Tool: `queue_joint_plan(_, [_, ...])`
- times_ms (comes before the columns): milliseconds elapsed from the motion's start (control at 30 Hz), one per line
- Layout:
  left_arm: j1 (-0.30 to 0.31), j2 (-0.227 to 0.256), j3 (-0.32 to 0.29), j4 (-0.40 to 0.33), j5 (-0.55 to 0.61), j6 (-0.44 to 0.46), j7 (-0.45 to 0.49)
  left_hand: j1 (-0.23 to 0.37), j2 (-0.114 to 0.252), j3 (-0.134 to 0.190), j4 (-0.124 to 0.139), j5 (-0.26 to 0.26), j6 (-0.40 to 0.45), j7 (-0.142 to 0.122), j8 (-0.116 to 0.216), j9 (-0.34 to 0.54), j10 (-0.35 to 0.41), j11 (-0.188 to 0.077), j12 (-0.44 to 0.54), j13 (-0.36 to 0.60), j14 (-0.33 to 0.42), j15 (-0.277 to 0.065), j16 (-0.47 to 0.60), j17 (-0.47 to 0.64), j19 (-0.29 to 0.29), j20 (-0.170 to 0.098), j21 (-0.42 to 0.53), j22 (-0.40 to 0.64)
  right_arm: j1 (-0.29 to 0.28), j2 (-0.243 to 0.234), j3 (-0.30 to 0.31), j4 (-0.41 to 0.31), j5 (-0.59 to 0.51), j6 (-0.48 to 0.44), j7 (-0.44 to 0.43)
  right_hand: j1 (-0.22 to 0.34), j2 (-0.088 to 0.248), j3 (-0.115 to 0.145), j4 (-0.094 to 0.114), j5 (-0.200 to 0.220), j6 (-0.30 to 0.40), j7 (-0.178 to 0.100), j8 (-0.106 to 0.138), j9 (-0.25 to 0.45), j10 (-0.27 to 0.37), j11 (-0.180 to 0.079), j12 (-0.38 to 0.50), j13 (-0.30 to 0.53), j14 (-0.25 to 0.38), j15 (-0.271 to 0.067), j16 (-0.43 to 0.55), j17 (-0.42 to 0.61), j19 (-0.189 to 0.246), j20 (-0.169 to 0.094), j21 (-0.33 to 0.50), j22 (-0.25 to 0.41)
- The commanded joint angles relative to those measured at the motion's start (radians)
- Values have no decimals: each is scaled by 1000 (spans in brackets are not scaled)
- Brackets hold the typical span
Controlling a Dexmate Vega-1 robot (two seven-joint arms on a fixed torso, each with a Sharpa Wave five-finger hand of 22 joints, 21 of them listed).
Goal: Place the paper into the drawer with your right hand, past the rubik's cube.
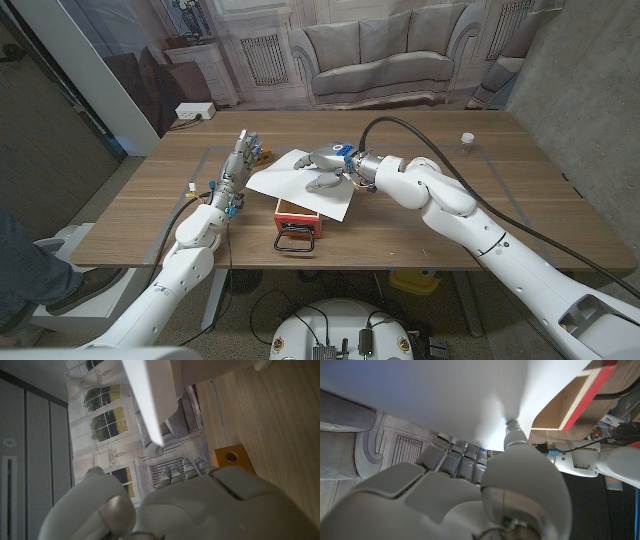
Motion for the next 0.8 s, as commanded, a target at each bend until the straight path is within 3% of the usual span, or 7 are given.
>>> queue_joint_plan(33, [0, -2, 1, -2, 6, 2, 7, 1, 5, -7, 4, -1, 5, 2, 3, 5, -1, -5, 2, 5, -8, 0, 1, 2, -9, -39, 1, 6, 2, 1, -5, 30, 8, -6, -3, 9, 0, 2, 0, -4, 3, 5, -2, 2, -3, 3, 0, 4, -4, -89, -3, 2, -7, -29, -4, 5])
queue_joint_plan(400, [-5, -5, 5, -1, 8, 3, 9, 1, 6, -10, 4, -1, 4, 1, 3, 5, 0, -7, 2, 5, -8, 0, 1, 2, -10, -39, 1, 6, -4, -8, -1, 25, 11, -19, 5, -5, -12, -8, 6, -6, -2, 10, -6, 2, -6, 7, -3, 4, -11, -82, -5, 1, -12, -22, -9, 5])
queue_joint_plan(800, [-15, -13, 8, 16, 6, 2, -2, 2, 7, -12, 4, -1, 4, 1, 3, 5, 0, -6, 2, 5, -9, 0, 1, 2, -11, -36, 1, 6, -12, -17, -1, 8, 12, -28, 21, -79, -56, -55, 35, -8, -17, 18, -12, 2, -23, 15, -12, 5, -30, -66, -8, 0, -21, -5, -20, 3])
